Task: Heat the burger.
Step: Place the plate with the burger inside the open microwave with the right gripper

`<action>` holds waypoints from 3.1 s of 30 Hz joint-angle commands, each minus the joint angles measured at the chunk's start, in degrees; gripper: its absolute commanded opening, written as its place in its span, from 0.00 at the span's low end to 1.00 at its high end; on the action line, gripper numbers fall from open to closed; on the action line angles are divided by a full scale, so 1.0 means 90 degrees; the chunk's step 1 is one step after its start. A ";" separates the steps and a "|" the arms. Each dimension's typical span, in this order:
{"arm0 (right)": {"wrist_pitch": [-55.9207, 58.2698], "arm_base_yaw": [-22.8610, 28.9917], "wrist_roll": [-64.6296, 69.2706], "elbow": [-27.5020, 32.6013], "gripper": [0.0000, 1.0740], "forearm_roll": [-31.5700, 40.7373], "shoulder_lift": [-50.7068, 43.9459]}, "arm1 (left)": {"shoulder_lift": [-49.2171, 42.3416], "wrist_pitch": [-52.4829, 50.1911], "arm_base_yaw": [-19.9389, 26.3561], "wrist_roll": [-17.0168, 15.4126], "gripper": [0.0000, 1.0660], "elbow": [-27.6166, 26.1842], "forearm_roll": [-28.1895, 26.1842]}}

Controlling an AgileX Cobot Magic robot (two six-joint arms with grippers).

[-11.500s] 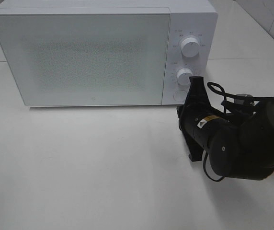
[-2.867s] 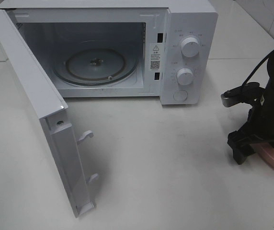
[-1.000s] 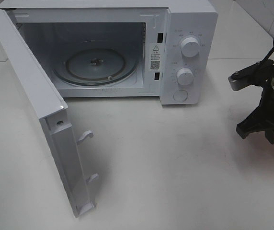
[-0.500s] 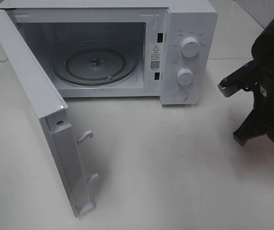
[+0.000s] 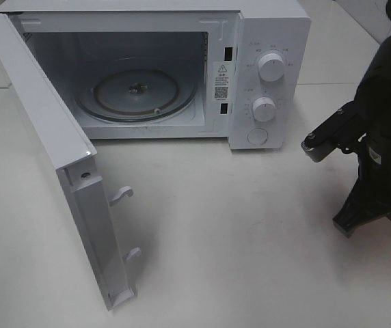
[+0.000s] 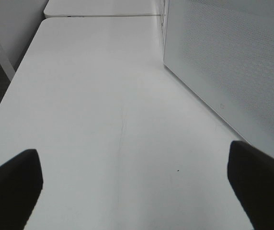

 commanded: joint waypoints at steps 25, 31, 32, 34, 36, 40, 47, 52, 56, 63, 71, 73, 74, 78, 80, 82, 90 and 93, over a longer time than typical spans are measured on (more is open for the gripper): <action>0.1025 0.2088 0.0407 0.1375 0.01 -0.0369 -0.2031 | -0.0146 -0.0102 -0.0032 -0.0006 0.97 0.0019 -0.0038; 0.1254 0.2699 0.0598 0.1477 0.01 -0.0337 -0.2273 | -0.0146 -0.0102 -0.0032 -0.0006 0.97 0.0019 -0.0038; 0.1280 0.2788 0.0611 0.1483 0.01 -0.0337 -0.2279 | -0.0146 -0.0102 -0.0032 -0.0006 0.97 0.0019 -0.0038; 0.1311 0.3024 0.0611 0.1483 0.01 -0.0337 -0.2298 | -0.0146 -0.0102 -0.0032 -0.0006 0.97 0.0019 -0.0038; 0.1331 0.3151 0.0611 0.1490 0.01 -0.0337 -0.2298 | -0.0146 -0.0102 -0.0032 -0.0006 0.97 0.0019 -0.0038; 0.1318 0.3788 0.0630 0.1502 0.01 -0.0357 -0.2298 | -0.0146 -0.0102 -0.0032 -0.0006 0.97 0.0019 -0.0038; 0.1222 0.4405 0.0630 0.1502 0.01 -0.0414 -0.2298 | -0.0146 -0.0102 -0.0032 -0.0006 0.97 0.0019 -0.0038; 0.1089 0.4635 0.0388 0.1502 0.01 -0.0439 -0.2298 | -0.0146 -0.0102 -0.0032 -0.0006 0.97 0.0019 -0.0038; 0.0840 0.4635 -0.0172 0.1502 0.01 -0.0439 -0.2298 | -0.0146 -0.0102 -0.0032 -0.0006 0.97 0.0019 -0.0038; 0.0318 0.4635 -0.1261 0.1502 0.01 -0.0439 -0.2298 | -0.0146 -0.0102 -0.0032 -0.0006 0.97 0.0019 -0.0038; -0.0095 0.4635 -0.1897 0.1502 0.01 -0.0668 -0.2298 | -0.0146 -0.0102 -0.0032 -0.0006 0.97 0.0019 -0.0038; -0.0210 0.4635 -0.1993 0.1502 0.01 -0.0802 -0.2298 | -0.0146 -0.0102 -0.0032 -0.0006 0.97 0.0019 -0.0038; -0.0337 0.4635 -0.2005 0.1502 0.01 -0.0936 -0.2298 | -0.0146 -0.0102 -0.0032 -0.0006 0.97 0.0019 -0.0038; -0.0547 0.4635 -0.2209 0.1502 0.01 -0.1089 -0.2298 | -0.0146 -0.0102 -0.0032 -0.0006 0.97 0.0019 -0.0038; -0.0681 0.4635 -0.2489 0.1502 0.02 -0.1089 -0.2298 | -0.0146 -0.0102 -0.0032 -0.0006 0.97 0.0019 -0.0038; -0.0738 0.4635 -0.2617 0.1502 0.02 -0.1089 -0.2298 | -0.0146 -0.0102 -0.0032 -0.0006 0.97 0.0019 -0.0038; -0.1222 0.4635 -0.3629 0.1502 0.02 -0.1229 -0.2298 | -0.0146 -0.0102 -0.0032 -0.0006 0.97 0.0019 -0.0038; -0.1369 0.4635 -0.3603 0.1502 0.02 -0.1229 -0.2298 | -0.0146 -0.0102 -0.0032 -0.0006 0.97 0.0019 -0.0038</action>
